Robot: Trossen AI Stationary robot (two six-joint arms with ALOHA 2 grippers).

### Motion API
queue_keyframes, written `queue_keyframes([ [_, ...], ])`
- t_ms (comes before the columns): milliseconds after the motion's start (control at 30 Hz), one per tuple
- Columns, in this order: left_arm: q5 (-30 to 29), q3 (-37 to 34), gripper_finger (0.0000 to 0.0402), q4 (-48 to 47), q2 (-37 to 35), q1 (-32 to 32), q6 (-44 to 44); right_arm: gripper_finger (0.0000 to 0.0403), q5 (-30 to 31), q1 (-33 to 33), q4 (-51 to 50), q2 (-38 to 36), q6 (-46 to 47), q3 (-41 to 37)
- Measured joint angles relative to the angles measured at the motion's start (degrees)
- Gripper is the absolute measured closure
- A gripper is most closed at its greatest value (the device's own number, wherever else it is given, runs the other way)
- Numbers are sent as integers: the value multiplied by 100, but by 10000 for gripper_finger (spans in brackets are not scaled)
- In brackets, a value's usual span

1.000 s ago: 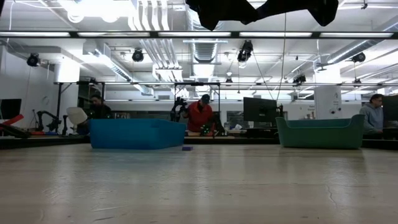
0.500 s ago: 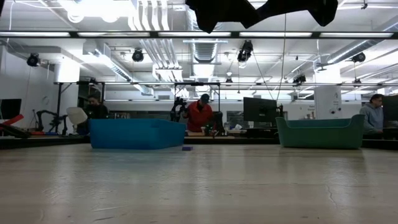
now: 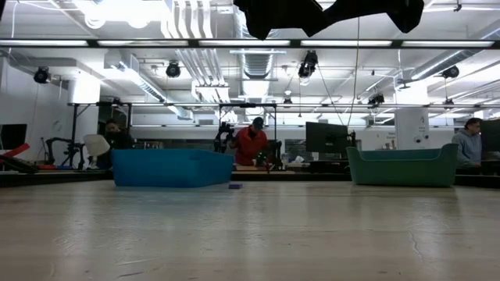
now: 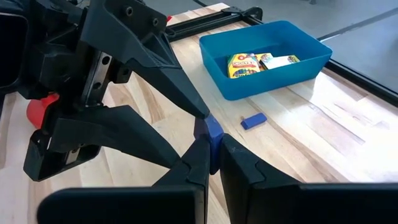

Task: Pick & Place School Supplies
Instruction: Put the purple eraser into the red bin

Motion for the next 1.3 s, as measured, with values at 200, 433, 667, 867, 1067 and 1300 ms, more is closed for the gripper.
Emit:
queue_keyframes([
  [200,0,0,220,0,0,8,-1,385,0,0,2,0,-15,0],
  [433,-2,0,220,0,0,57,0,385,-2,2,4,0,-17,0],
  [667,-4,0,220,-2,0,114,-1,385,-2,2,4,0,-17,0],
  [867,-17,0,220,0,2,118,0,385,-4,4,4,0,-20,0],
  [1067,-77,-2,220,0,2,118,-10,385,-7,4,4,0,-153,0],
  [1300,-1332,-5,220,-6,11,83,-16,385,26,-4,10,-15,-210,32],
])
